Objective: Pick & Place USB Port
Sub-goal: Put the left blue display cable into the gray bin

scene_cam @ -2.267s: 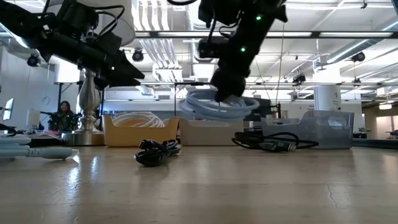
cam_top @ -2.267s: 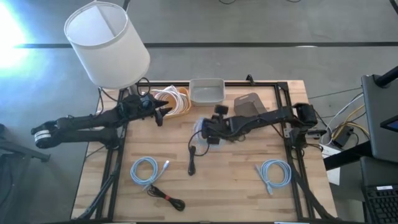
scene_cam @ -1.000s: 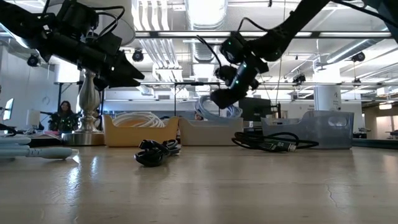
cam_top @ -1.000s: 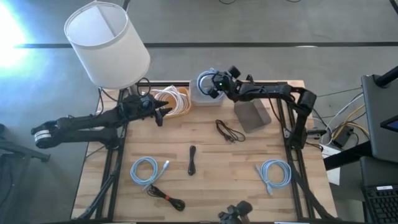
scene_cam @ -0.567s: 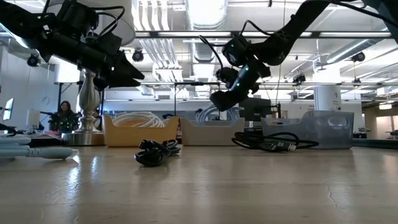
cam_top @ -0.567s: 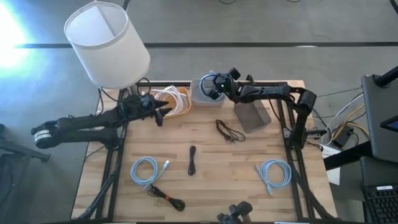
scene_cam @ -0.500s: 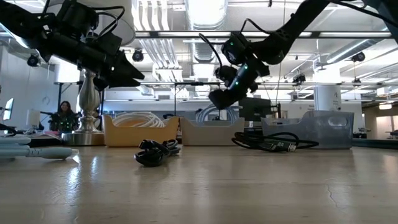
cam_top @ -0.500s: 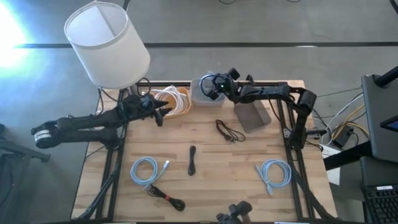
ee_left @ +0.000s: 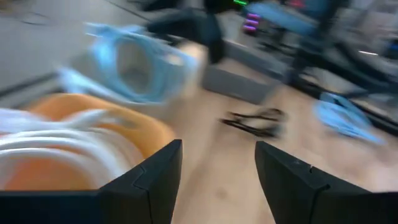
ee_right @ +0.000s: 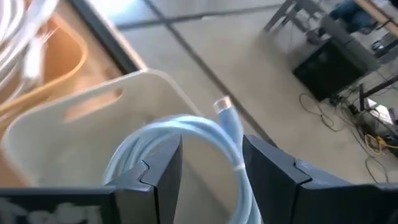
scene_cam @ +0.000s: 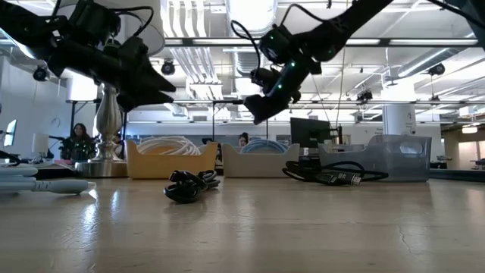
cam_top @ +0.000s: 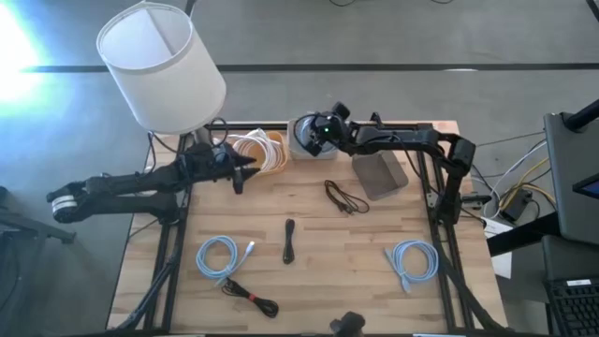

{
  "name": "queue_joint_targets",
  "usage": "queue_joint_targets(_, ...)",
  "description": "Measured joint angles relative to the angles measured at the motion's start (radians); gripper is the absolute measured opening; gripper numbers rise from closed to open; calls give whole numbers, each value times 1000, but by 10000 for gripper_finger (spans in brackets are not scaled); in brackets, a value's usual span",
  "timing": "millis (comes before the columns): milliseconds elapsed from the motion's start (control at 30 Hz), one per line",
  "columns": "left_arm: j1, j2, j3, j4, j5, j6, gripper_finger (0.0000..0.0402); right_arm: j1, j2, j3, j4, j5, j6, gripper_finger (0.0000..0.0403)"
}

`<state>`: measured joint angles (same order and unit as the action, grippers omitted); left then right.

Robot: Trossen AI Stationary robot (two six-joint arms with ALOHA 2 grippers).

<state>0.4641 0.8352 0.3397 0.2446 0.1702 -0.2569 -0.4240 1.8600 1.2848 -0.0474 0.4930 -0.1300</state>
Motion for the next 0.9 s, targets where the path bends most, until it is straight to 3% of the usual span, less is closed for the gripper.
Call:
queue_joint_targets(100, -26, 0, 0, 8, 141, 9, 202, 45, -6, 39, -123, 3, 15, 166)
queue_joint_targets(167, -60, 0, 0, 4, 179, 34, 196, 83, -7, 68, -199, 2, 38, 166)
queue_joint_targets(467, -343, 0, 48, -117, 176, 209, 165, 265, -8, 159, -350, 4, 78, 166)
queue_joint_targets(600, -475, 1, 138, -363, 63, 229, 161, 332, -20, 179, -377, 4, 90, 166)
queue_joint_targets(767, -617, 30, 238, -698, -200, 193, 160, 399, -58, 173, -404, 6, 120, 163)
queue_joint_targets(900, -689, 78, 265, -822, -233, 48, 161, 435, -60, 170, -417, 6, 124, 157)
